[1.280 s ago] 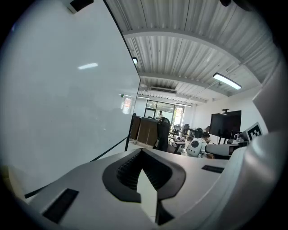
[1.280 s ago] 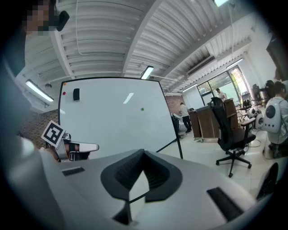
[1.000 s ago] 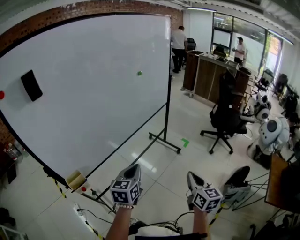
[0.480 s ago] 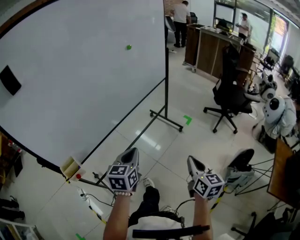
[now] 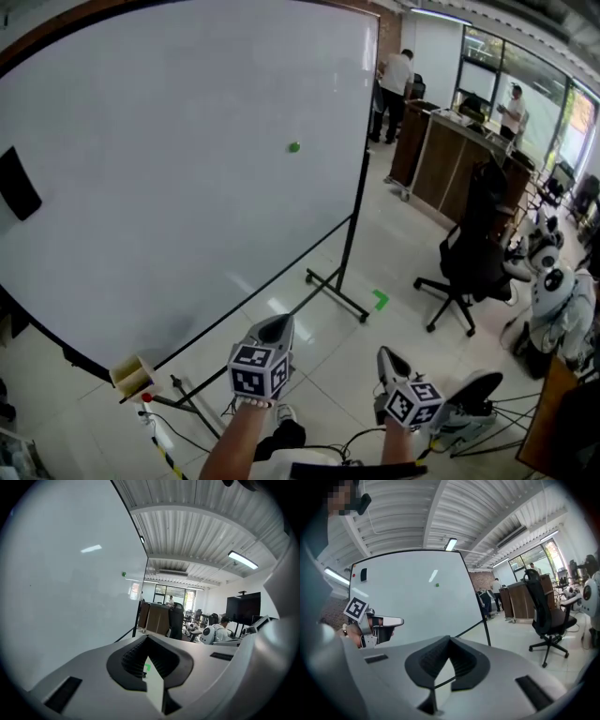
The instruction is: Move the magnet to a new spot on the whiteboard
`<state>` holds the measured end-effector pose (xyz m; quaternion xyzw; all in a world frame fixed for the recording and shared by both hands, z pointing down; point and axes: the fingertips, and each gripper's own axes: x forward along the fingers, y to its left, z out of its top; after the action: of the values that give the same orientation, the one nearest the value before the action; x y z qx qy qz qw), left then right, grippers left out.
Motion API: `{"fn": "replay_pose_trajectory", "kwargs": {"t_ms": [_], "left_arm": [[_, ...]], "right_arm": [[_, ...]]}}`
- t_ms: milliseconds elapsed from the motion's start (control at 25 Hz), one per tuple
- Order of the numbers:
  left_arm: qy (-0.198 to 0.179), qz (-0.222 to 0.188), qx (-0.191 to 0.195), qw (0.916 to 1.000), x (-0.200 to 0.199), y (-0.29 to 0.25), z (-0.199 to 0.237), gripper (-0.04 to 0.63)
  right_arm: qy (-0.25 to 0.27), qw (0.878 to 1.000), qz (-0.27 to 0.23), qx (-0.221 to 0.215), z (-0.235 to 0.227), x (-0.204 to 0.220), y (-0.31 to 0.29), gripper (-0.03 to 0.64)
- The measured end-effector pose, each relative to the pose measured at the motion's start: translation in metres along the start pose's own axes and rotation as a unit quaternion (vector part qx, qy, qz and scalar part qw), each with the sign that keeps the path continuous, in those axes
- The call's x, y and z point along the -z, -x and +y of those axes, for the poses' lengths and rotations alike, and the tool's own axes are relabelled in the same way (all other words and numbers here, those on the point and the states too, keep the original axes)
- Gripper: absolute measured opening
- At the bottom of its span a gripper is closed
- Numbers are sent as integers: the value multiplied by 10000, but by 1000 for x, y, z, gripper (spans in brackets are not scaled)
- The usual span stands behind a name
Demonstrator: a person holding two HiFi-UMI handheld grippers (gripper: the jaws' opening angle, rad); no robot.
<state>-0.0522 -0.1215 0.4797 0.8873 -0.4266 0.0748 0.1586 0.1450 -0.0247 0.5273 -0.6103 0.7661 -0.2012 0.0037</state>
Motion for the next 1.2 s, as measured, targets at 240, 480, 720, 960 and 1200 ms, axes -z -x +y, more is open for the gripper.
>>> {"fn": "replay_pose_trajectory", "kwargs": {"t_ms": [240,480,720,960,1200], "left_arm": [[-56,-178,-49,9998,-48,-50,50,-9],[-42,-228,-128,9996,-68,-89,86,-9],[47,-233,-318,9992,-74,-117,103,-9],[217,-361,-721,9965,-84,-138,101,-9],[430,-466,-977,9932,-84,-140,102,-9]], "right_arm": [[175,9997,-173,-7,-5,-49,-80,8],[223,9995,-194,-87,-10,-74,-140,8],[318,9985,-314,-325,-29,-103,-177,8],[654,9931,-382,-890,-35,-155,-218,25],[1164,9790,-466,-1609,-1,-205,-276,126]]}}
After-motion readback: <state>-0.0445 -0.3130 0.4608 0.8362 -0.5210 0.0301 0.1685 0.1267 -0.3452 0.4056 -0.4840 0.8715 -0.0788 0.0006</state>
